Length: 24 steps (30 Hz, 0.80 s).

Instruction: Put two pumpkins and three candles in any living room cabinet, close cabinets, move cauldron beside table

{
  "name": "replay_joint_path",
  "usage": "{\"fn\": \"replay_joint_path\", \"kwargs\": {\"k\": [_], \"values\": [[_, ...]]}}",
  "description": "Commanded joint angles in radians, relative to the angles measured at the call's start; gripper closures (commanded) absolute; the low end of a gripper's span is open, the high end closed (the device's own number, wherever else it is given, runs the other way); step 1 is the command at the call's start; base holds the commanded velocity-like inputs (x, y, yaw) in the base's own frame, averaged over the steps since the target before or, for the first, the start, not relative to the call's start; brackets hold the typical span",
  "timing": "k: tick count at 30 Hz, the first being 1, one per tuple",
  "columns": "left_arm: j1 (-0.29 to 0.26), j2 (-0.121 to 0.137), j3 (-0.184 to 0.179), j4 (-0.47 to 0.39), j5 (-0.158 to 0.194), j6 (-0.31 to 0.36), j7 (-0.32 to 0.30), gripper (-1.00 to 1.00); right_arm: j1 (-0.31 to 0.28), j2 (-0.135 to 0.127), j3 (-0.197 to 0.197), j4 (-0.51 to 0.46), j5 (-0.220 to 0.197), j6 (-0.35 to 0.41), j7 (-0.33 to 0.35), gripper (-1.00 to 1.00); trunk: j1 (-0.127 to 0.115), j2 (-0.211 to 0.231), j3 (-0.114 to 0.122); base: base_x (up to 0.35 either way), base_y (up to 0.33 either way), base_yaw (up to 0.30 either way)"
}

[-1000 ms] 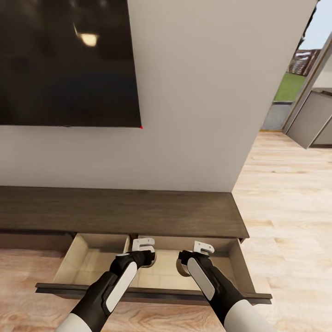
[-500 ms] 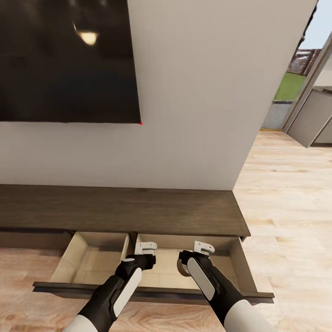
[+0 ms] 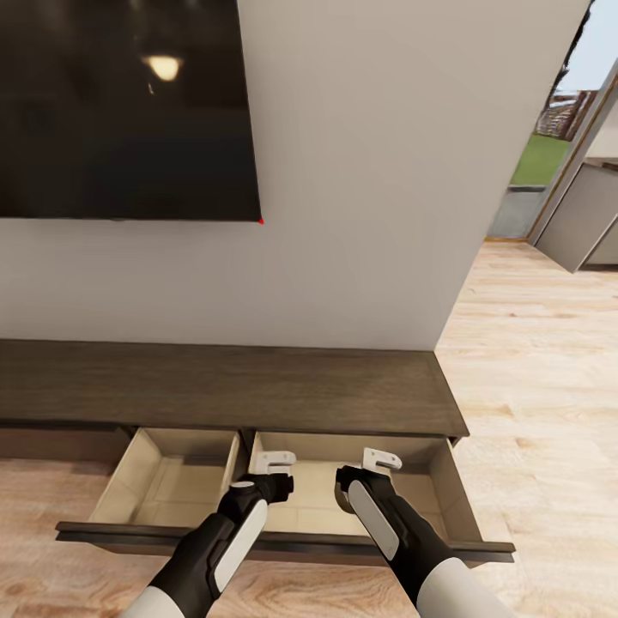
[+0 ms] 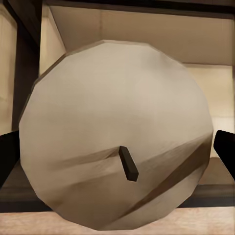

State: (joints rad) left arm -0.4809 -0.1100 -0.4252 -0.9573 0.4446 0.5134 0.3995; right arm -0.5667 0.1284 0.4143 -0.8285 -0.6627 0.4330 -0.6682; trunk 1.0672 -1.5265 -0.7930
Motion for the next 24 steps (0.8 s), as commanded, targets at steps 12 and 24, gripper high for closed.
{"fn": "replay_joint_path", "kwargs": {"k": [12, 24], "values": [[-0.001, -0.013, -0.05, -0.001, 0.011, -0.009, 0.072, 1.0, -0.001, 0.0, 0.003, -0.001, -0.005, 0.003, -0.007, 1.0, 0.046, -0.085, -0.038, 0.0, 0.0, 0.0], [-0.001, -0.014, -0.063, -0.001, 0.012, -0.036, 0.091, 1.0, -0.001, -0.001, 0.003, -0.001, -0.006, 0.003, -0.008, 1.0, 0.092, -0.169, -0.076, 0.0, 0.0, 0.0]]}}
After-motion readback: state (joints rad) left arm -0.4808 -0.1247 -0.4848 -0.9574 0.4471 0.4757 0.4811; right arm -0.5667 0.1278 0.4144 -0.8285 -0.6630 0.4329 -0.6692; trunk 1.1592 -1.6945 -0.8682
